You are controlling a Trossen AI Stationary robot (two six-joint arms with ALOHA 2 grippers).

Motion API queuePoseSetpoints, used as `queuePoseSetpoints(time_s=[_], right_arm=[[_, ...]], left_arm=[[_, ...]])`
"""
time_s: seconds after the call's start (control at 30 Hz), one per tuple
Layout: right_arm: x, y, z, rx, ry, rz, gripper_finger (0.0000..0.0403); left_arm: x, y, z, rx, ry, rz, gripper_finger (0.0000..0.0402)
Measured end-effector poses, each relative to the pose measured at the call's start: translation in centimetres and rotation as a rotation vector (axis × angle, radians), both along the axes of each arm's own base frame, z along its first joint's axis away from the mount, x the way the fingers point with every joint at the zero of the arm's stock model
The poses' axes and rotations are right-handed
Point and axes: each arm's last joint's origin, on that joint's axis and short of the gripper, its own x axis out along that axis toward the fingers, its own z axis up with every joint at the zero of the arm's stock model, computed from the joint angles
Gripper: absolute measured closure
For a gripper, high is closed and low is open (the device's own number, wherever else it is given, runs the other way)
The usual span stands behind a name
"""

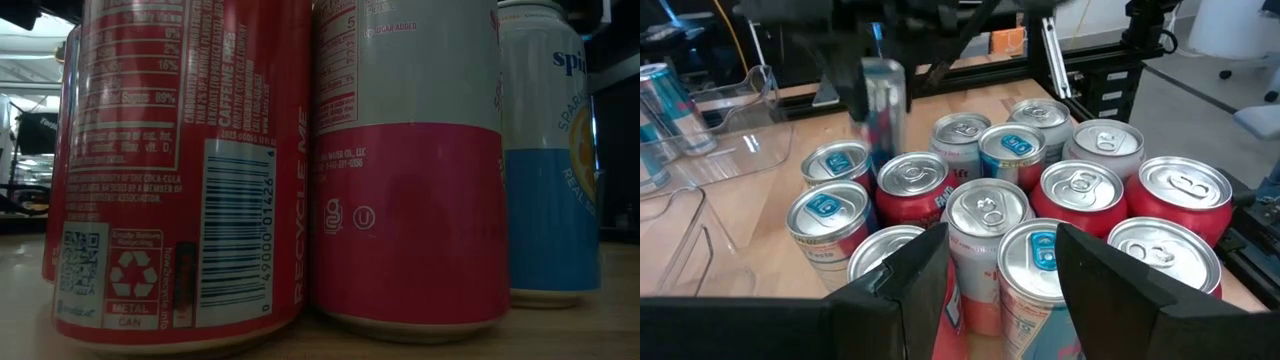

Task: Sort soda cans
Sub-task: Put the blue soda can into the top right transparent bin

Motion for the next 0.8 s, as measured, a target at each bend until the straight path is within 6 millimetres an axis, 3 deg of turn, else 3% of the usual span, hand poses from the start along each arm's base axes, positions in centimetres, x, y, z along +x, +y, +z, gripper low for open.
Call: queuePoseSetpoints(time_s=[0.43,0.8], right_arm=[[-1.8,-0.9,2.9,-0.145,0.054,-0.034,0.0167],[-6.5,-3.2,6.7,-0.289,0.018,-0.204,0.0167]], left_arm=[[0.0,0.0,0.0,-0.002,-0.001,0.001,0.0227],[0.0,0.0,0.0,-0.002,-0.001,0.001,0.0227]])
